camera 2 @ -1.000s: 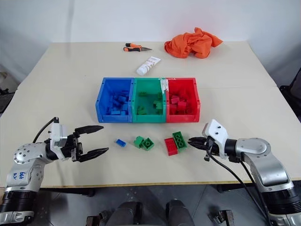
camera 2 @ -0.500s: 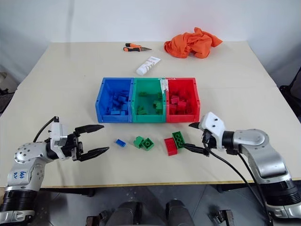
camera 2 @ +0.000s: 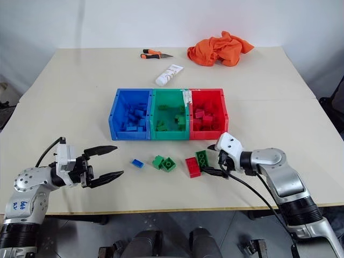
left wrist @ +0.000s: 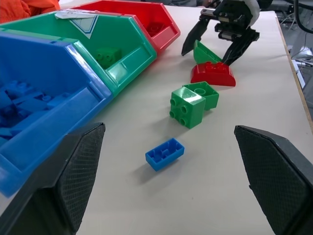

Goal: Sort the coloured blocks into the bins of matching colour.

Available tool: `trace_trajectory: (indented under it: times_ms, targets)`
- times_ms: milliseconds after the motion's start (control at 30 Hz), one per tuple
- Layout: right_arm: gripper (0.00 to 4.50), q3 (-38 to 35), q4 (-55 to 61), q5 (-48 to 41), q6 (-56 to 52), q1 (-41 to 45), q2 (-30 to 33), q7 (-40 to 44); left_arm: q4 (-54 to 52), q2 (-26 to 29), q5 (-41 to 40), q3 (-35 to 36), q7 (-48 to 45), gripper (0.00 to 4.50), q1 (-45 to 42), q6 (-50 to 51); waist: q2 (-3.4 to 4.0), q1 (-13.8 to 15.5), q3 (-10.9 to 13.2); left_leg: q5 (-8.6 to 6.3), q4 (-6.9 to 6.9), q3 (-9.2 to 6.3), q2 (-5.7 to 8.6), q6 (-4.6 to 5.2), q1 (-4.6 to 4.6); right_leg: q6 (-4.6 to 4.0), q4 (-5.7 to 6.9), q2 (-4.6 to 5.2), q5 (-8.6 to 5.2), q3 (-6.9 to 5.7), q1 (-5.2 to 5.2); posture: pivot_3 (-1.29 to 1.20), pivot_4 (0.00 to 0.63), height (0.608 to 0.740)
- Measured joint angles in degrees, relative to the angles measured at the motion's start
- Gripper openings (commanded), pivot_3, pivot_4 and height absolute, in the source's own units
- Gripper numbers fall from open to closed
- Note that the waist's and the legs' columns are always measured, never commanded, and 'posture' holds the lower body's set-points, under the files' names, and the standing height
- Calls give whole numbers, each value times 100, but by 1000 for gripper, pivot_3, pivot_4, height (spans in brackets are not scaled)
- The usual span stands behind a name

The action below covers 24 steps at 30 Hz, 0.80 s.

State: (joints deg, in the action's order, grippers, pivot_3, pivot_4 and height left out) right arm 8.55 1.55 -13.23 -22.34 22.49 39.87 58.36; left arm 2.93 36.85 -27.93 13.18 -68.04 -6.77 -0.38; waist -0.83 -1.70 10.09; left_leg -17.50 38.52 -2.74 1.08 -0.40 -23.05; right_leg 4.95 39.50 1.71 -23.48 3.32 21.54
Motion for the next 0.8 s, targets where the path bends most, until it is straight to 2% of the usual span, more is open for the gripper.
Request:
trace_trajectory:
  times_ms: [100, 200, 333, 567, 800]
  targets:
    - [4481, 0, -25, 26, 38, 17, -9, 1, 0, 0, 0, 0, 24, 4500, 15, 2, 0, 2, 0, 0, 0, 0, 0, 0, 0, 0, 0, 0, 0, 0, 0, 0, 150, 740]
    - [3879, -15, -90, 7, 124, 10, -157, 6, 0, 0, 0, -1, 49, 4500, 10, 2, 0, -11, 0, 0, -1, 0, 0, 0, 0, 0, 1, -1, 0, 0, 0, 0, 150, 740]
    - [2518, -58, -34, -180, 143, -103, -276, 9, 0, 0, 0, -2, 78, 4500, 1, 2, 0, 2, 0, 0, -1, 0, 0, 0, 0, 0, 0, 1, 0, -1, 0, 0, 150, 740]
    - [122, -588, 555, -636, -43, -259, -263, -56, 6, -1, 1, -21, 85, 4500, -34, -2, 0, 5, 0, 0, -2, -1, 0, 0, 0, 0, 0, 0, 0, -2, 0, 0, 150, 740]
    - [33, -838, 1082, -873, -401, -373, -95, -174, 24, -32, 1, -62, 85, 4500, -151, -21, 0, 6, 0, 0, -3, -1, 0, 0, 0, 0, -1, 0, 0, -2, 0, 0, 150, 740]
